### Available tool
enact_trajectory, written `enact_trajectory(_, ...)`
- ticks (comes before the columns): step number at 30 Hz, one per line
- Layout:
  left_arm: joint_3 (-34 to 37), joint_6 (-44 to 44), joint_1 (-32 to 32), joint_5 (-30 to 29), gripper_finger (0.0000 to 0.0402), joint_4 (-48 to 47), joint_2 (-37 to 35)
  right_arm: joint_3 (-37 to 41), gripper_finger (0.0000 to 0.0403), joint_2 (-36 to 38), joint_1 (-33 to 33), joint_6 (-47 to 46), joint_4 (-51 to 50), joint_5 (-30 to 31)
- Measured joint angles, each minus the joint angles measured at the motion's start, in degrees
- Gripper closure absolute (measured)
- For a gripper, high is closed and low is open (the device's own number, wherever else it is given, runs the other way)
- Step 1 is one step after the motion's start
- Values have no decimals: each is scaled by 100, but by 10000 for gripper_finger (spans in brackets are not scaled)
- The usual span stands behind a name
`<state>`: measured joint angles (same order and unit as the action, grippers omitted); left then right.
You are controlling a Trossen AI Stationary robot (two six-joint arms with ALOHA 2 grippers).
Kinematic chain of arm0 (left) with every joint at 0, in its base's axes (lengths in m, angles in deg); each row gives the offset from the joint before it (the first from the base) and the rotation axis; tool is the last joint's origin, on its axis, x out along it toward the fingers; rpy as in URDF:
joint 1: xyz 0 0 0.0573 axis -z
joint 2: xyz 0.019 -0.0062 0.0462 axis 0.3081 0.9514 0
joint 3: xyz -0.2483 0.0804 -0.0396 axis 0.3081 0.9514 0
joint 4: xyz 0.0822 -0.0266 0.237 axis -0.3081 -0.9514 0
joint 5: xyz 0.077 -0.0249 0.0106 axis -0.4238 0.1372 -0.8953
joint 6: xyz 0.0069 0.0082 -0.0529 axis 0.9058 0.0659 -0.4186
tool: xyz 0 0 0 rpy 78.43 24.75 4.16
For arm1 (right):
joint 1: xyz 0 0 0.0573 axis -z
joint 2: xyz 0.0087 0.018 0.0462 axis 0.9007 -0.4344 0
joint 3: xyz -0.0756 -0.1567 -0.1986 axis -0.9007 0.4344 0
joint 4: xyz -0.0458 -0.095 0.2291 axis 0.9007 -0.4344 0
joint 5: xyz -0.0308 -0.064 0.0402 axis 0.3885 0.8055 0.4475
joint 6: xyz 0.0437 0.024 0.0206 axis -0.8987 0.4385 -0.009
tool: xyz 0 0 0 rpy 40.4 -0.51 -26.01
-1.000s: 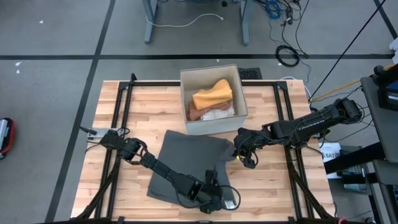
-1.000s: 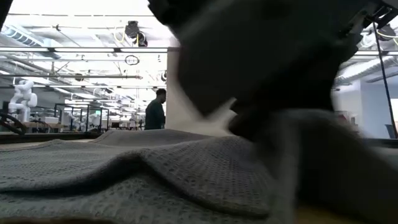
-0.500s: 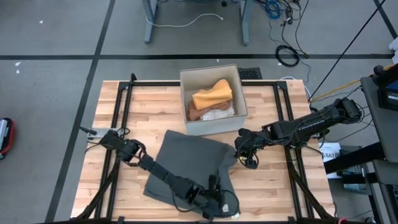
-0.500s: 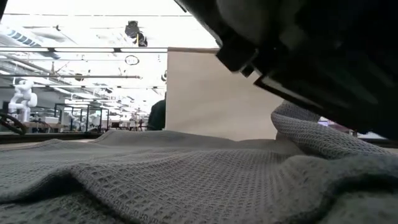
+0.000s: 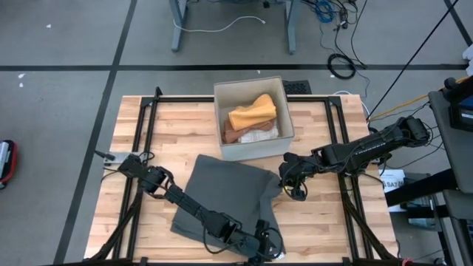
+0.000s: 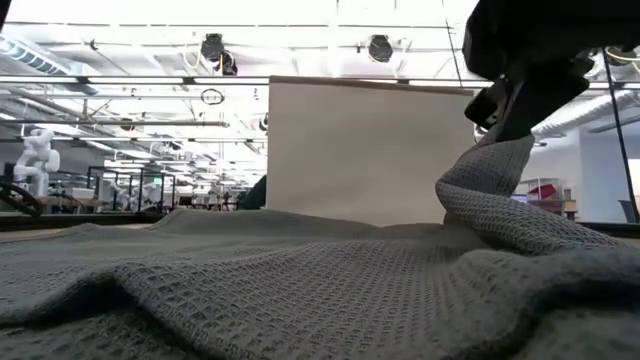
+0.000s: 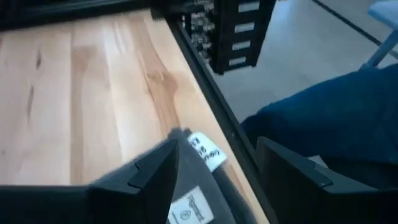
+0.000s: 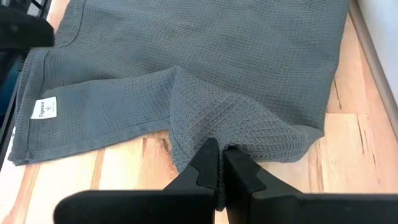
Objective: Fold towel
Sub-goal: Fold the orange towel
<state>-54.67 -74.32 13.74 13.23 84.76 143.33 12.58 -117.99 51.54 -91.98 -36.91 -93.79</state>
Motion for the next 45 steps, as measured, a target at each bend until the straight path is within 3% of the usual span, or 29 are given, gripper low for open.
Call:
enact_trajectory(18,3,-145,28,223,179,625,517,-2,401,1,0,-68,82,9)
enact_trajectory(24,-4,-256,-44,579,179,767,634,-2,401,1,0,-63,228,21)
enact_trajectory(29,-6,-462,-112,76,179,579,634,-2,401,1,2,-14,311,35)
enact_trajectory(32,-7,-517,-192,59,179,507,677,-2,401,1,2,-6,308,33)
enact_trajectory(40,-19,-595,-218,365,179,597,780,-2,401,1,-2,22,306,31)
enact_trajectory(45,-19,-567,-227,954,179,517,778,-2,401,1,-2,16,305,31)
